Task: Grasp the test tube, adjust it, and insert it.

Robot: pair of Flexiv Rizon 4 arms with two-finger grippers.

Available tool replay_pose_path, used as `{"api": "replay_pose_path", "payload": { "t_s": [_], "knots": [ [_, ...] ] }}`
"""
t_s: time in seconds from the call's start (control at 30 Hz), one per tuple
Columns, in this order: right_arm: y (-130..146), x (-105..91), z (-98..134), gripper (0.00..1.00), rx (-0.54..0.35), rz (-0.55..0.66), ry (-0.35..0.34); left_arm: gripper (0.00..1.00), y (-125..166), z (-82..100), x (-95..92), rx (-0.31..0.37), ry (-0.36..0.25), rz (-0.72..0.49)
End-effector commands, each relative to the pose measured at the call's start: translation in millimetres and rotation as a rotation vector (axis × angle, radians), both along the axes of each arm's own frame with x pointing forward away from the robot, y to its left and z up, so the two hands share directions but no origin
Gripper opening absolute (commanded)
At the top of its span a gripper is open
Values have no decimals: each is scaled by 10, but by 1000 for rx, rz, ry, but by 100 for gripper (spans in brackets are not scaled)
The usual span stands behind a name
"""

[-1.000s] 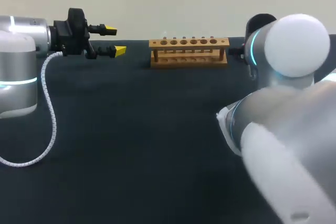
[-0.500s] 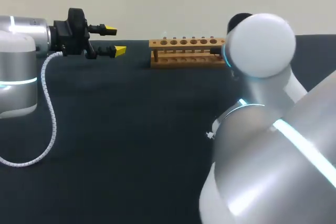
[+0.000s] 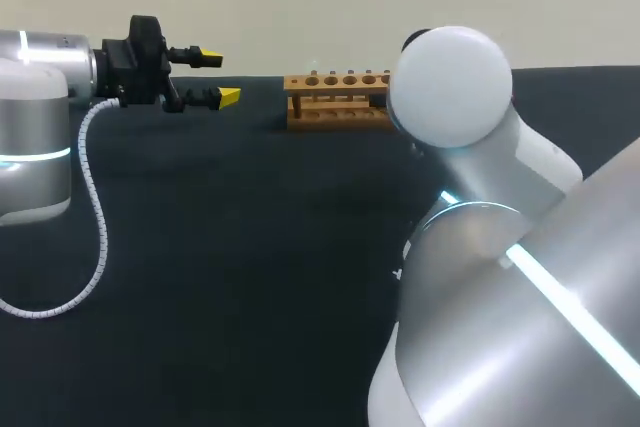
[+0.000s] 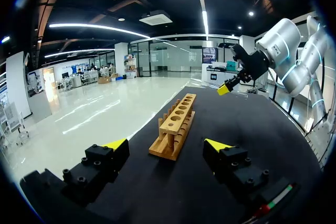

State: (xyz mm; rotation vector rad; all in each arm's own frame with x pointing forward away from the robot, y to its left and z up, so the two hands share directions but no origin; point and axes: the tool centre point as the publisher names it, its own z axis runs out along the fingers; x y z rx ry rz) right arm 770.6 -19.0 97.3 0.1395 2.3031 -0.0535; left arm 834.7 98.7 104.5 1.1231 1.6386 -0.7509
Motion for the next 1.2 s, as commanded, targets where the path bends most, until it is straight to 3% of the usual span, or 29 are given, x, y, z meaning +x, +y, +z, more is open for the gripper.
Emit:
{"api": "replay_pose_path", "payload": {
  "t_s": [0.03,0.47,1.2],
  "knots": [
    [66,13,-25,0,9,4,4,100,2,1,19,2,3,-4],
    [324,193,-100,0,41,55,-15,100,2,1,19,2,3,-4],
    [426,337,-223,0,64,93,1,100,2,1,19,2,3,-4]
  ]
}}
